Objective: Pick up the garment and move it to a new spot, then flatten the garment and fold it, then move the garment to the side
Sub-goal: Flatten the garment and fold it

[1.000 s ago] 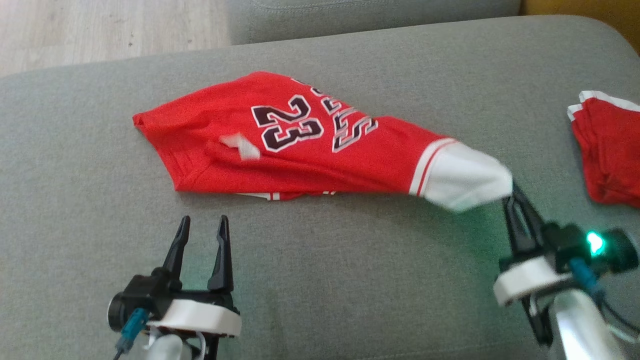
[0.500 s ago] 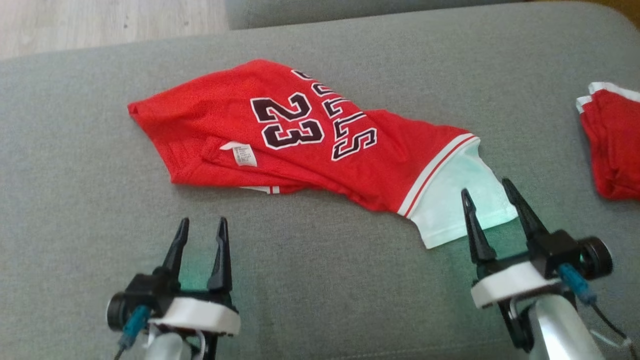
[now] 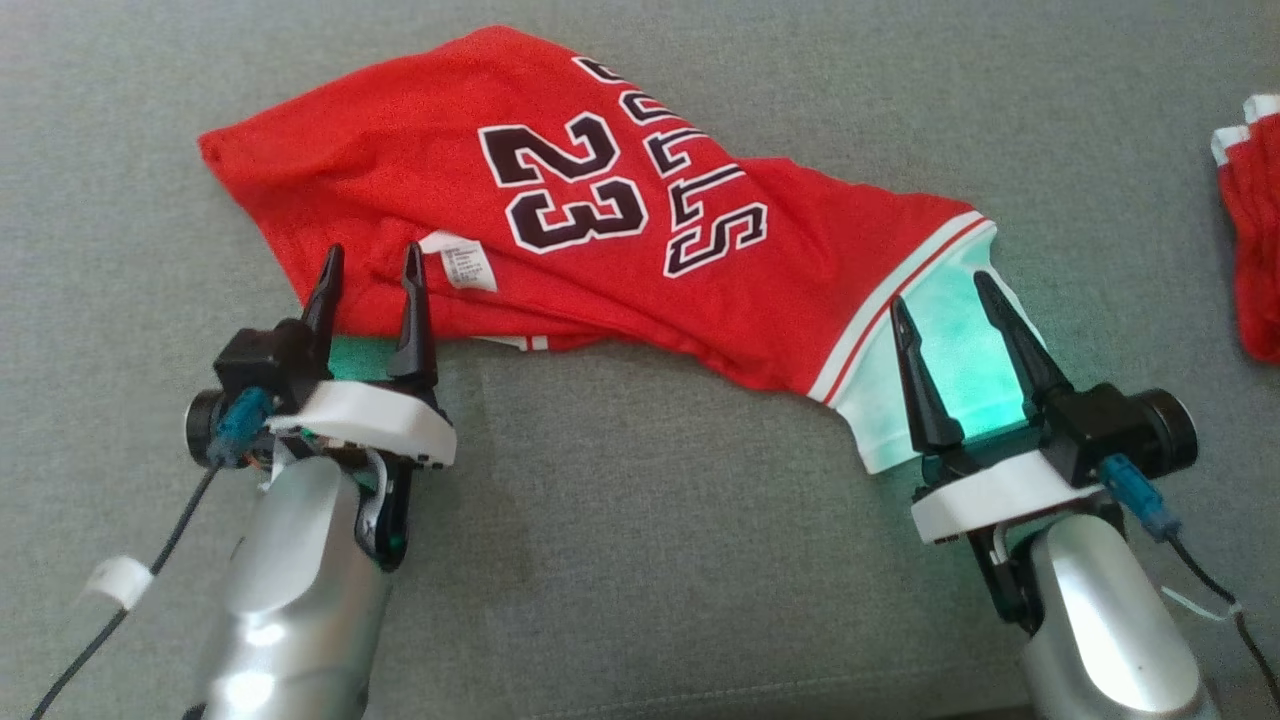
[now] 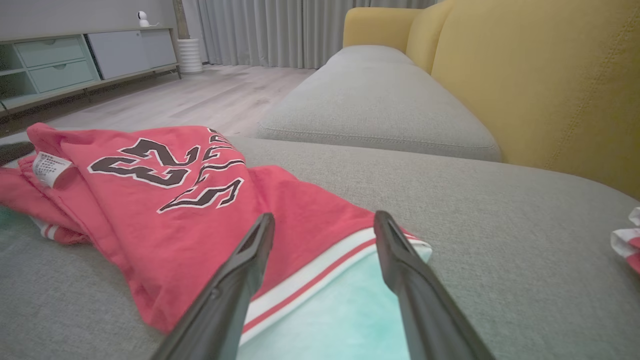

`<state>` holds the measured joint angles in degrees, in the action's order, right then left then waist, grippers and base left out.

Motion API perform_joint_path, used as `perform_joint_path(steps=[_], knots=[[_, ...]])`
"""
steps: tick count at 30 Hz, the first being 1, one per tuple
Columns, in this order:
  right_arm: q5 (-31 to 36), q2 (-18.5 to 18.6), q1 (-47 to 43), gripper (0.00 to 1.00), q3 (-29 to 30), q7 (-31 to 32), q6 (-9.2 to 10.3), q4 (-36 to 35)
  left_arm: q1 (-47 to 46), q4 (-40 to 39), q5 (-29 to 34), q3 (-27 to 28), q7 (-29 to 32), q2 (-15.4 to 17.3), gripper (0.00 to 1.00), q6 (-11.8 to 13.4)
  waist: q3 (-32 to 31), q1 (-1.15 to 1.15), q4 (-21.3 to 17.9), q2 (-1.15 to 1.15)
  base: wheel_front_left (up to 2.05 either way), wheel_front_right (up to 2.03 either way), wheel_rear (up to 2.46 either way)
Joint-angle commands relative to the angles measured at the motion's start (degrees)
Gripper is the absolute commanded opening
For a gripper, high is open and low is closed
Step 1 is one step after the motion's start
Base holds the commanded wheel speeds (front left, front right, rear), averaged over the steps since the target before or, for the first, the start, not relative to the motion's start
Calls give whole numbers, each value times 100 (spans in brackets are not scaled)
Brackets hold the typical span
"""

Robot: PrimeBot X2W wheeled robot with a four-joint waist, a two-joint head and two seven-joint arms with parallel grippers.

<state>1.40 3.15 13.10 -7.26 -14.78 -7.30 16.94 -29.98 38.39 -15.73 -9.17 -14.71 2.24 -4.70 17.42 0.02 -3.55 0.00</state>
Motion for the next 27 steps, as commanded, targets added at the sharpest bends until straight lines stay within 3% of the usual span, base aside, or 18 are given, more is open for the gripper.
perform_joint_path(steps=[1,6,11,12,13,14,22,27], knots=[[-84,-26,187,100,-155,-22,-19,-139,-316,211,-132,183,-29,64,100,-78,106,-2,-64,0,0,0,0],[-139,-26,215,100,-162,-22,-19,-127,-570,680,-292,140,-29,64,100,-189,173,-2,-104,0,0,0,0],[-179,-26,217,100,-152,-22,-19,-154,-578,648,-276,164,-29,64,97,-232,196,-2,-106,0,0,0,0],[-183,-26,217,100,-149,-22,-19,-151,-560,615,-270,147,-29,64,63,-237,191,-2,-98,0,0,0,0],[-187,-26,216,100,-147,-22,-19,-143,-539,593,-253,116,-29,64,36,-243,184,-2,-89,0,0,0,0],[-191,-26,217,100,-149,-22,-19,-135,-519,579,-249,97,-29,64,0,-247,174,-2,-81,0,0,0,0],[-267,-27,134,100,-75,-22,-19,-12,-137,-45,-311,113,-29,64,0,-232,-212,-2,90,0,0,0,0],[-445,-27,-84,100,-37,-22,-19,78,956,-787,-151,415,-29,64,0,72,-795,-2,209,0,0,0,0]])
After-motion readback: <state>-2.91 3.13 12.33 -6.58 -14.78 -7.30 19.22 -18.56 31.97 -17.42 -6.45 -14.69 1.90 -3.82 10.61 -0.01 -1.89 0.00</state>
